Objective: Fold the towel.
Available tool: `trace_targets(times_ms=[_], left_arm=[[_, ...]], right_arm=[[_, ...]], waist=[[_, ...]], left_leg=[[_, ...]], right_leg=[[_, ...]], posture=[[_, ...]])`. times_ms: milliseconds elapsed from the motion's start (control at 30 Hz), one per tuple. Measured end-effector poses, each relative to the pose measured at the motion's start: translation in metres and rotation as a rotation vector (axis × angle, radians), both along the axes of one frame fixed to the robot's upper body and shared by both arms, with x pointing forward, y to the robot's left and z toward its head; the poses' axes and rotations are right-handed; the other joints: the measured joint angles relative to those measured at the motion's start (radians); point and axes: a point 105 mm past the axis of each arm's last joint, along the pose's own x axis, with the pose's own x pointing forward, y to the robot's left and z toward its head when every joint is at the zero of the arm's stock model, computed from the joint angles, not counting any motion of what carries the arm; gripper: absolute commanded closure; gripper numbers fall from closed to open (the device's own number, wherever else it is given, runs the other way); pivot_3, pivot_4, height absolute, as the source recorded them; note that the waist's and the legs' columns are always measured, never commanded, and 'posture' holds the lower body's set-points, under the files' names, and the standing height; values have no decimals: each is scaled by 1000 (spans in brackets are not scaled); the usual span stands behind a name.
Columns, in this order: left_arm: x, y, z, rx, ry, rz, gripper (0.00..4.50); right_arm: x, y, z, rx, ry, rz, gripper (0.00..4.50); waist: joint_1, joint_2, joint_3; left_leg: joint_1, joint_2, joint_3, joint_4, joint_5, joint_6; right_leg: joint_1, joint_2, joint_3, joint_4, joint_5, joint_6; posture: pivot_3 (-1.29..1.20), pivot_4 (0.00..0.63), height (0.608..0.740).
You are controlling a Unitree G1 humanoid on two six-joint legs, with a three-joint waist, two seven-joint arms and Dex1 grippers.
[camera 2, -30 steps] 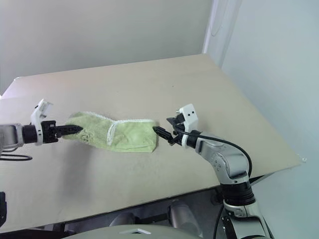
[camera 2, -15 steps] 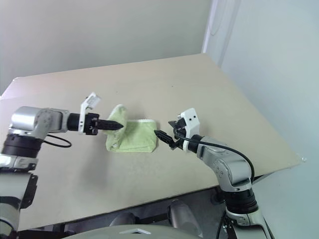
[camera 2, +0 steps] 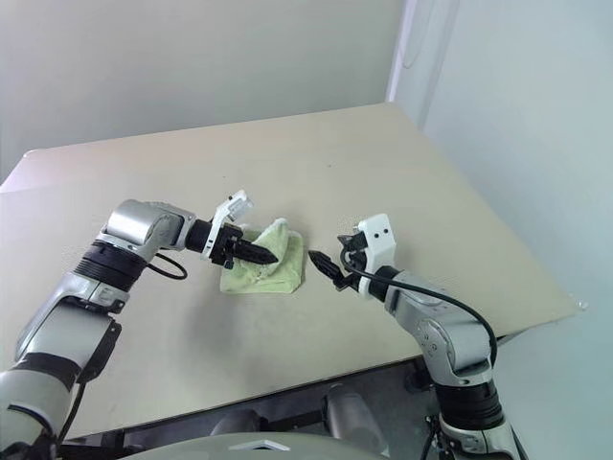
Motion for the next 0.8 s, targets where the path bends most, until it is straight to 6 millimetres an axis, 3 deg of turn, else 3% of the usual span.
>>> trace_targets(times_ms=[67,167,500,667,800], left_arm=[[0,-6,-4,-18,-5,3,4473],[0,-12,-2,-45,-11,-2,3764],[-7,-6,2,-75,-22,-29,208],[-2,3,16,-96,-76,-5,49],[1,11,43,-141,-195,-6,49]], right_arm=[[0,-2,-2,-5,6,-9,513],[0,-2,-2,-10,7,-14,513],[1,-3,0,-20,-1,-15,513],[3,-4,2,-24,-9,-12,513],[6,-3,4,-18,-15,-3,513]], waist=[[3,0,0],[12,0,0],[20,0,0],[20,0,0],[20,0,0]], left_leg=[[0,0,0,0,0,0],[0,0,0,1,0,0],[0,0,0,1,0,0],[0,0,0,1,0,0],[0,0,0,1,0,0]], right_leg=[[0,0,0,0,0,0],[0,0,0,0,0,0],[0,0,0,0,0,0],[0,0,0,0,0,0],[0,0,0,0,0,0]], posture=[[0,0,740],[0,0,740],[0,0,740],[0,0,740],[0,0,740]])
